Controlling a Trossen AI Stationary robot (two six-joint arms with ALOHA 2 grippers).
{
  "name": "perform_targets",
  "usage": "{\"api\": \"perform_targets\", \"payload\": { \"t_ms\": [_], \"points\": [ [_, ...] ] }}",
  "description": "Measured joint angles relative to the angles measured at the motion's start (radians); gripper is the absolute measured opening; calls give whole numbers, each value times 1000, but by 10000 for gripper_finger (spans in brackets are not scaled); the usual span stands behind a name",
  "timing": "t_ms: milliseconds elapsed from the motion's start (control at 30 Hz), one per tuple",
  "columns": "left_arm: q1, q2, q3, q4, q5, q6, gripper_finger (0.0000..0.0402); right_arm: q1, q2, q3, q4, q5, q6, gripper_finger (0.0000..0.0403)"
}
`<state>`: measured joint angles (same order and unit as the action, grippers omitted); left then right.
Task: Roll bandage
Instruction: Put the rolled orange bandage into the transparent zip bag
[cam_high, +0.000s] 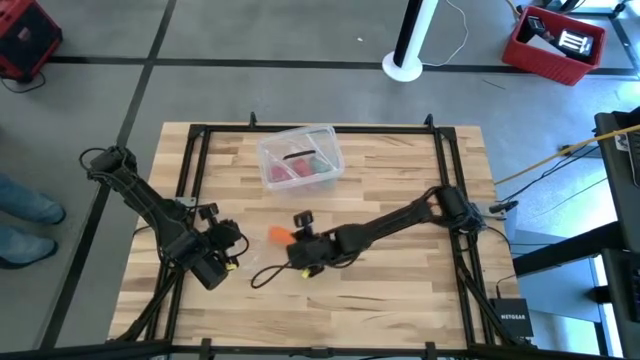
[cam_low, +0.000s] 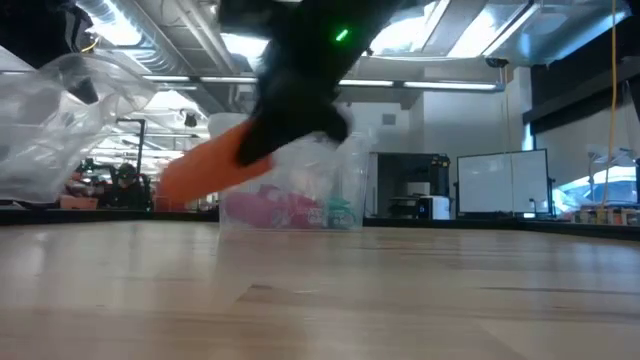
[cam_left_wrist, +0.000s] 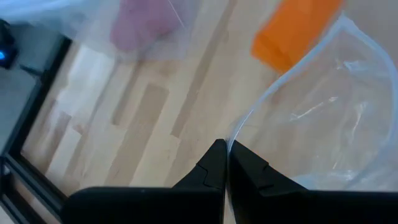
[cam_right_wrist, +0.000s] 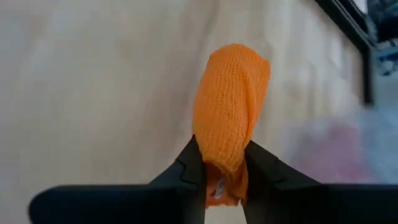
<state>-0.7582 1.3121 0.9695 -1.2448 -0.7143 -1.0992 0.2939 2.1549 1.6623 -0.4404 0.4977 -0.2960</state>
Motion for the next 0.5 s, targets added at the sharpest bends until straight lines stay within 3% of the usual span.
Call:
{"api": "perform_targets", "payload": {
  "t_ms": [167,367,500],
  "points": [
    [10,0,0,12,-82,12,0,0,-136,-2,-137,43,-1,62],
    [57,0,0,57,-136,101,0,1,-249,-2,-41,66,-37,62],
    [92,0,0,105,-157,161,0,1,-255,-1,113,-25,-87,61]
  ]
}}
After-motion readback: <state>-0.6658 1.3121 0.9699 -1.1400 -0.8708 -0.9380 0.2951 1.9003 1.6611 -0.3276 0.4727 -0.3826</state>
